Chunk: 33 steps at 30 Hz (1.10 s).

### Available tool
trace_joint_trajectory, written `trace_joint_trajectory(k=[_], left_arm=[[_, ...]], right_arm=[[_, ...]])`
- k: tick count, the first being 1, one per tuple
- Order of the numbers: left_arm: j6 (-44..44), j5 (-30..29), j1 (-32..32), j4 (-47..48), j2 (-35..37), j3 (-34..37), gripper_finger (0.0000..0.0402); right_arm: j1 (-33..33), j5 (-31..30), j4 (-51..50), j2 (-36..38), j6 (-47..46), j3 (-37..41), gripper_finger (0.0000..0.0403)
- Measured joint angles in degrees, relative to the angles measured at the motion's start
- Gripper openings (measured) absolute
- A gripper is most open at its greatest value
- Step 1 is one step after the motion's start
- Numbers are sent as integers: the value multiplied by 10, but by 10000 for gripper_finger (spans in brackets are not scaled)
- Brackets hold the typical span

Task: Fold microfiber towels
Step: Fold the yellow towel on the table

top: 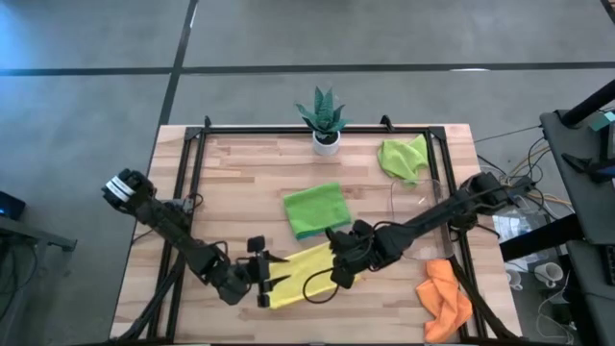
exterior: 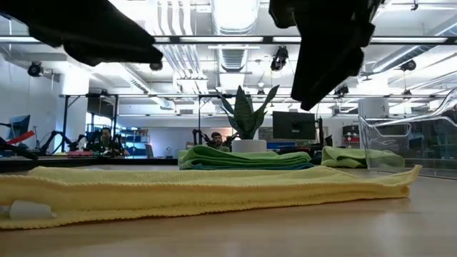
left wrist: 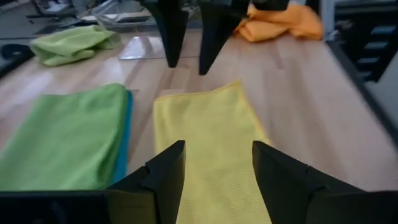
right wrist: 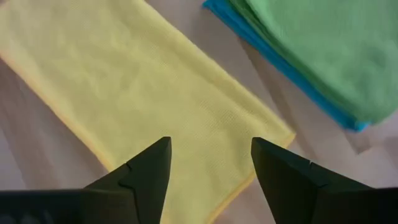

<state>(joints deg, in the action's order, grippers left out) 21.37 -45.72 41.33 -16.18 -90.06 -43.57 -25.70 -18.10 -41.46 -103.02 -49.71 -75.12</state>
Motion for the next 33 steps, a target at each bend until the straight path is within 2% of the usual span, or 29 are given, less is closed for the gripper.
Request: trace_joint_trajectory(k=[6,11,18,21,27,33], left_arm=[[41,4,20,-15,-5,0,171],[85,6,25,-15,-45,2,171],[99,7,14,-13,-120,1,171],[130,9,10,-14,-143,1,171],[186,17,7,-28,-186,1,171],[188,14,4,-45,-199,0,171]], right_arm=[[-32,-3,-11,-2,-106,13,219],[-63,-58,-46,-2,-192,25,219],[-25,-60,-41,-2,-230,71,219],[1,-33,-19,-2,-235,99,219],[24,48,151,-2,-251,166,219],[24,71,158,-22,-289,164,219]])
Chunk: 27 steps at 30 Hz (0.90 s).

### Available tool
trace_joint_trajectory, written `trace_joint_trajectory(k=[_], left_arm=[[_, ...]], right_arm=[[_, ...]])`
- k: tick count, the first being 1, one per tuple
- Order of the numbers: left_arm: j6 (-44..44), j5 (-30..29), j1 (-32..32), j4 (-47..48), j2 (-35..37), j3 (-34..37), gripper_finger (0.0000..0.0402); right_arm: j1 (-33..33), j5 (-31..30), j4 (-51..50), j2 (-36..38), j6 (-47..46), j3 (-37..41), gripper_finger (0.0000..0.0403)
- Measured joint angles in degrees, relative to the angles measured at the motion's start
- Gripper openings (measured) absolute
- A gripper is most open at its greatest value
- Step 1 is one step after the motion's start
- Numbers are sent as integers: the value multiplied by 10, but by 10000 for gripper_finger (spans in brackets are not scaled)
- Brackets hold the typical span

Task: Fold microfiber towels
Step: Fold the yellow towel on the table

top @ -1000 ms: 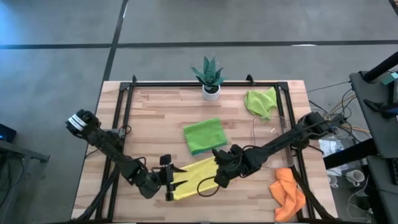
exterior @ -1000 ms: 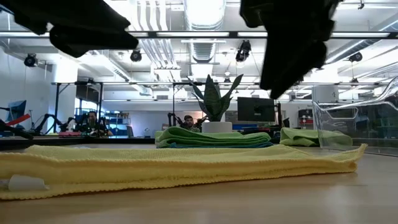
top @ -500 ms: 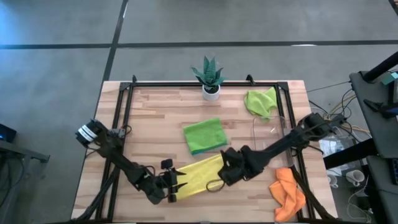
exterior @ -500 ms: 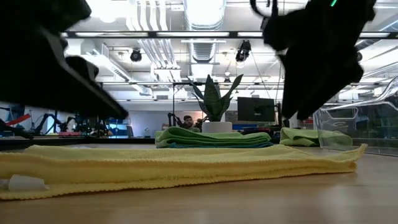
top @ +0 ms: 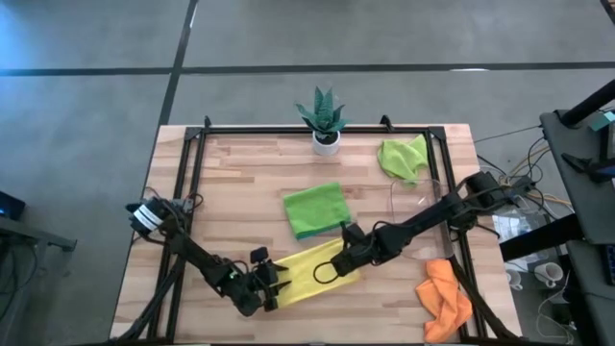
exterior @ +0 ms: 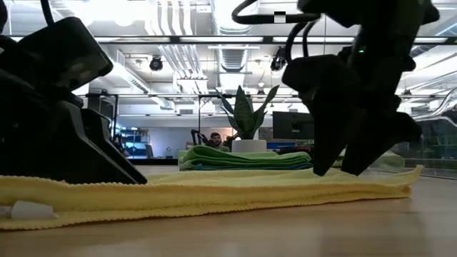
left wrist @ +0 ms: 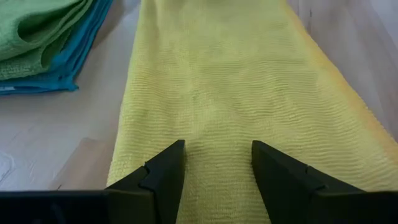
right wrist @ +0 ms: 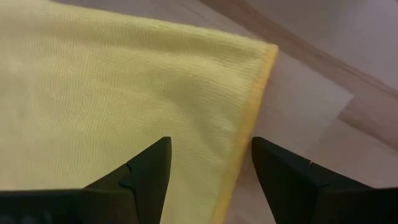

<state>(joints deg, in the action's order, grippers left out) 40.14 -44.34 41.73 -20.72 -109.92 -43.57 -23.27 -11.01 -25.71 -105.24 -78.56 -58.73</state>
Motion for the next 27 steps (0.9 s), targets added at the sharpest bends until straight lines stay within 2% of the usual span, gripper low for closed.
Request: trace_joint_trajectory(k=[4,8,13,16,21,27], left_arm=[[-4,-1,-7,3,5,0,171],[-19,1,-9,3,10,-4,171],[-35,4,-9,2,24,-9,171],[-51,8,-7,2,38,-9,171],[-67,9,2,4,68,-9,171],[-91,23,20,6,88,-10,171]], right_arm=[[-3,1,-51,-39,5,-60,219],[-3,1,-154,-80,5,-135,219],[-2,8,-192,-124,4,-199,217],[-2,14,-214,-144,-8,-227,202],[-2,18,-238,-163,-20,-247,148],[1,28,-269,-152,17,-246,37]])
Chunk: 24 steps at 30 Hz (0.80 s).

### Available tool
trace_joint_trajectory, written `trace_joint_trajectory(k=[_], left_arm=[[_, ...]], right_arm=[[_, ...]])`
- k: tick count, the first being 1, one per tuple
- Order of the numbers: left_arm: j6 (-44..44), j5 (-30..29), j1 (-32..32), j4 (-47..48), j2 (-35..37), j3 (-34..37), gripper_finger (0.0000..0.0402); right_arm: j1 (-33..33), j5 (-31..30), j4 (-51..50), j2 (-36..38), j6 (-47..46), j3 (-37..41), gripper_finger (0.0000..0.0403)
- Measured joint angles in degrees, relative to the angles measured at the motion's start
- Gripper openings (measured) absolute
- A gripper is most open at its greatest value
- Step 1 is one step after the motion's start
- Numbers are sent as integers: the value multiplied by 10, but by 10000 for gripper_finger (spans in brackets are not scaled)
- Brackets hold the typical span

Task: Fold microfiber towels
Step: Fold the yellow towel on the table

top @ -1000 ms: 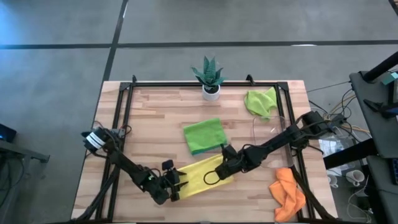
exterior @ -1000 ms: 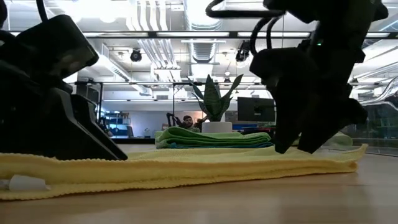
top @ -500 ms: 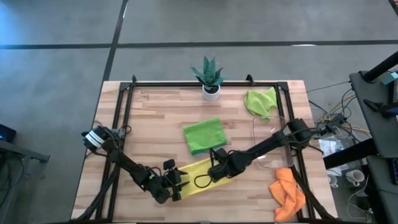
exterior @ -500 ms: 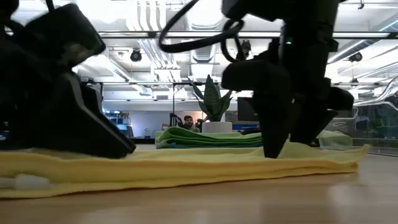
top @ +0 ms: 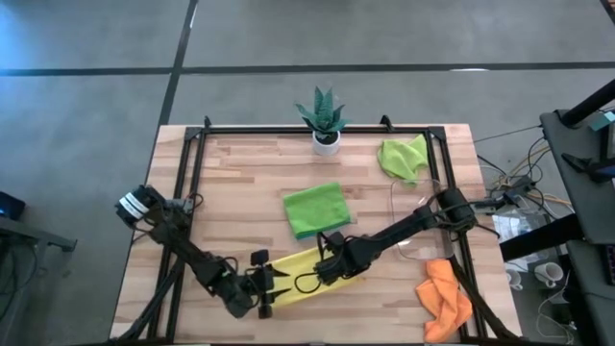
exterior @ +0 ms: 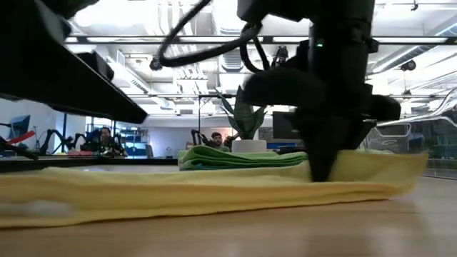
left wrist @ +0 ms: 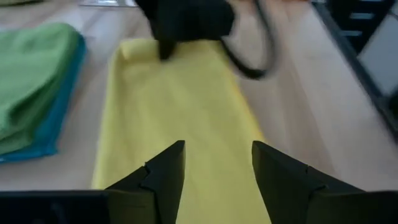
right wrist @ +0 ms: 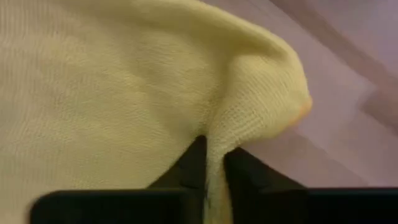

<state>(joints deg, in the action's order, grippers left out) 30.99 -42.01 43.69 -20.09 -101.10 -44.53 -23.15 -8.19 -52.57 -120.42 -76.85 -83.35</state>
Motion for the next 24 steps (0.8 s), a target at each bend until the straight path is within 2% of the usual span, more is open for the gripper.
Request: trace_joint_trajectory(k=[2,7,15,18,19,21,24], left_arm=[[0,14,1,1,0,1,171],[1,12,-14,-5,-19,0,171],[9,9,-69,-34,-70,-29,171],[-62,21,-114,-38,-67,-42,171],[-91,42,-136,-36,-67,-47,171],[-130,125,-180,-35,-67,-60,171],[-150,217,-231,-50,-83,-78,171]], right_arm=[[4,11,-44,12,16,4,18],[16,33,-139,57,41,4,14],[18,30,-139,77,103,3,13],[17,30,-133,76,120,3,13],[17,28,-130,77,124,3,13],[15,28,-129,81,128,3,13],[10,24,-130,93,135,3,13]])
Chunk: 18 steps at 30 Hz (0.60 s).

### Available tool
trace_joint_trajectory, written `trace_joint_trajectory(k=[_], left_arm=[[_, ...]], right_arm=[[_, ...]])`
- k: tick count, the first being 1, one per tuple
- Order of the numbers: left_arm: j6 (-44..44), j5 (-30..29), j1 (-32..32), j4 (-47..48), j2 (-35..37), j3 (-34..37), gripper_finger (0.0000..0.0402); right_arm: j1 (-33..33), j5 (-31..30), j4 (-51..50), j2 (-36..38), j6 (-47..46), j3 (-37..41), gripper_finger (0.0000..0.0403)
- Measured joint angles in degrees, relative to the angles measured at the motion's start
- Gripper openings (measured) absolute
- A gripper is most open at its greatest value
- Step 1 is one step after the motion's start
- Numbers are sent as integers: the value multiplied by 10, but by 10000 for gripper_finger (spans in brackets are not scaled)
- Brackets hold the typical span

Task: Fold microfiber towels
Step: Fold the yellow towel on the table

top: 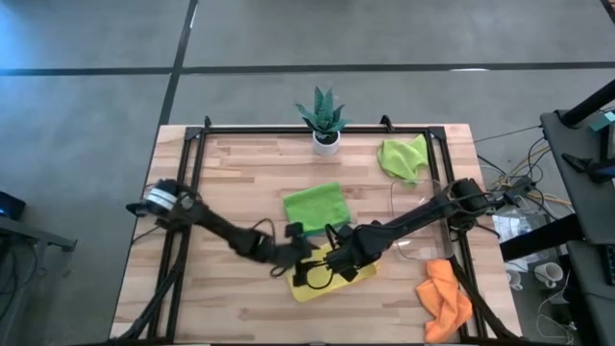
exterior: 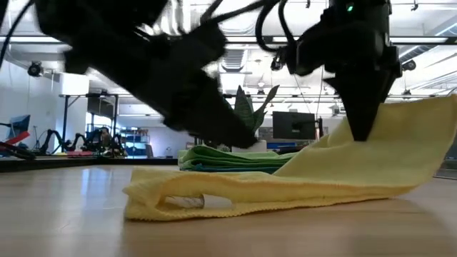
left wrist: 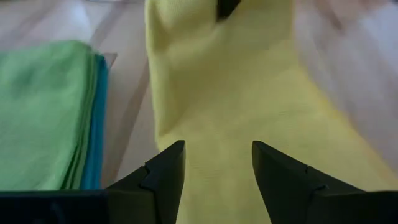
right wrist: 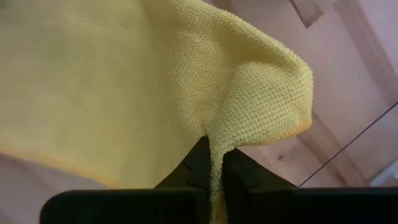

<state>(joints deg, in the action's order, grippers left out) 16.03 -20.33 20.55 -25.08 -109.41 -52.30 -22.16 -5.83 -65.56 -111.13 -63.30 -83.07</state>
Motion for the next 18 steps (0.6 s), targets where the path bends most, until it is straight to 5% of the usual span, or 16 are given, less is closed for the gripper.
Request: trace_joint_trajectory(k=[18], left_arm=[[-78,37,-43,3,-61,-28,171]], right_arm=[[-11,-34,8,49,50,0,13]])
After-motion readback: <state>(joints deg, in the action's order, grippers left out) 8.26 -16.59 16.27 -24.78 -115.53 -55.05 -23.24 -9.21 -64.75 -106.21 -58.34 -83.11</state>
